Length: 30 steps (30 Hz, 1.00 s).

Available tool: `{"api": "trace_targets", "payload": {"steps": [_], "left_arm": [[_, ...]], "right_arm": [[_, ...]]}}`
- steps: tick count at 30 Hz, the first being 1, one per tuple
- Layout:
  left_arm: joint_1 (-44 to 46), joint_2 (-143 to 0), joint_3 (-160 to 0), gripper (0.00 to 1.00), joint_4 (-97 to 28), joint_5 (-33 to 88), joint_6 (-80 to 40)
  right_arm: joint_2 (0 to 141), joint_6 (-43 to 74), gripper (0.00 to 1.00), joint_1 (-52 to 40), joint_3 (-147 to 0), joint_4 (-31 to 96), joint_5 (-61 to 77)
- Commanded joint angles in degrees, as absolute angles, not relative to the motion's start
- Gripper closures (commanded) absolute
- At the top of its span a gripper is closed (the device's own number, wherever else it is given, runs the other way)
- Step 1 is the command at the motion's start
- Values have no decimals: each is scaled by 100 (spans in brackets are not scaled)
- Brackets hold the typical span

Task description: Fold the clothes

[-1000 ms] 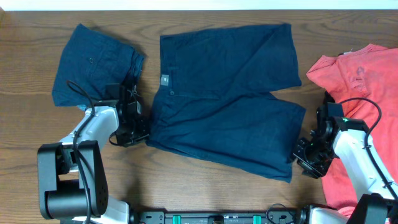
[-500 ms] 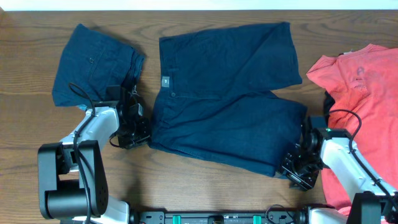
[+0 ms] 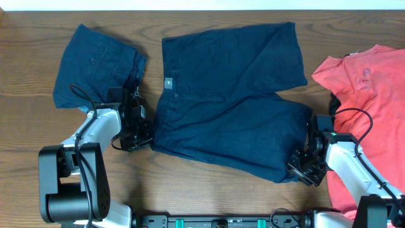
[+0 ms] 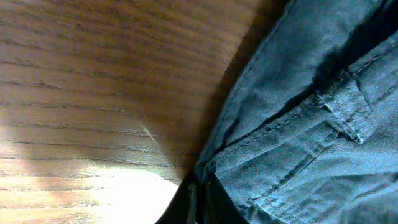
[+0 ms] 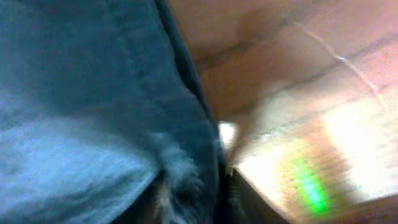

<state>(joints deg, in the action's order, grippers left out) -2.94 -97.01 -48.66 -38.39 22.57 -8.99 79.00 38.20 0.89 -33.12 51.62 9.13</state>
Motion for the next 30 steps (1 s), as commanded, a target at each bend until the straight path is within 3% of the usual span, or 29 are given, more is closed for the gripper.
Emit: {"api": "trace_targets", "payload": {"steps": [1, 6, 15, 30], "left_arm": [[-305, -9782, -4797, 94, -3874, 2294, -864], [-305, -9780, -4797, 94, -3892, 2294, -864], [-305, -9264, -5100, 94, -4700, 2298, -867], [-309, -6324, -5284, 94, -6407, 2128, -1011]], "right_arm": [[7863, 3990, 84, 110, -3295, 5269, 840], [7863, 4045, 99, 110, -3306, 5358, 858], [7609, 3251, 99, 110, -4377, 6213, 854], [6370, 3035, 99, 110, -6755, 7894, 377]]}}
